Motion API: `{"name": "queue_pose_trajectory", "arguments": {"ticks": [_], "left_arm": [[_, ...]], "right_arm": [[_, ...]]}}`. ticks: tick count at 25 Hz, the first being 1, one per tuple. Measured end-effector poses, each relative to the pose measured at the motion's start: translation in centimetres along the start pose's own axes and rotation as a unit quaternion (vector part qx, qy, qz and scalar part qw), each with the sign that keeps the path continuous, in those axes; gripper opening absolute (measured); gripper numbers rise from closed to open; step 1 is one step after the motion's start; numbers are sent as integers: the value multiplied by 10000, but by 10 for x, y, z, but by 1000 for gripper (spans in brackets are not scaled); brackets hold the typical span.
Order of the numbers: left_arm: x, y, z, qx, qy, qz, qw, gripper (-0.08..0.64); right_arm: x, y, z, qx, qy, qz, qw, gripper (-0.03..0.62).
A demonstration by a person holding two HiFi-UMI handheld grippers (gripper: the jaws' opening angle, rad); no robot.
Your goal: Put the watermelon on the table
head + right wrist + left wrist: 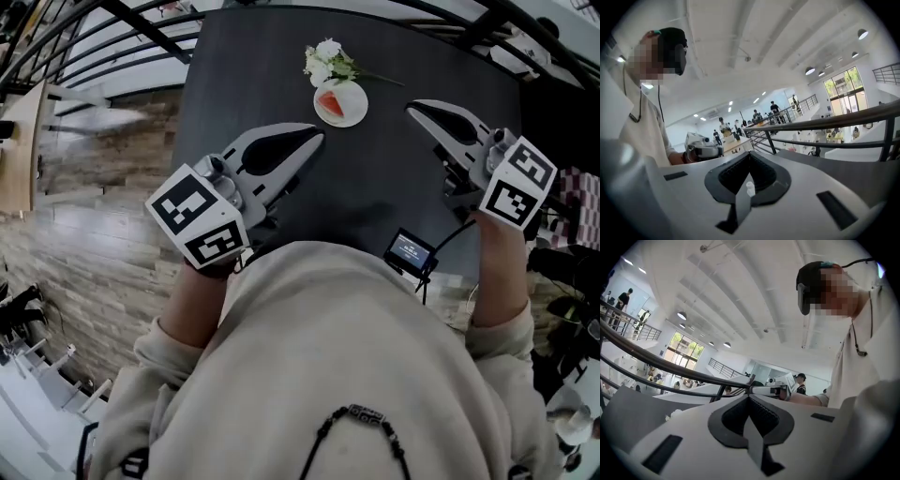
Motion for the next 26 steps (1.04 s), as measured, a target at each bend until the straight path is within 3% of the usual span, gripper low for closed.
{"name": "queue_pose_trajectory", "arguments": {"ticks": [6, 10, 26], "left_arm": [[-27, -7, -24, 9, 191, -207, 9996, 5], [-38, -11, -29, 11, 226, -313, 9993, 6], [-61, -6, -33, 237, 244, -472, 9983, 5]], "right_arm": [[32, -20, 70, -1012, 141, -199, 9946, 17], [41, -19, 105, -1398, 246, -370, 9892, 17], [52, -20, 140, -1624, 248, -206, 9862, 17]]}}
Point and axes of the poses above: the fingertips, and each gripper's own axes: z backward along the fingers, x to its left, y out of its underside, the point moved 3 cm from there along z, backward along the fingers, and after that the axes turned 4 degrees about y, right-handed, at the moved point
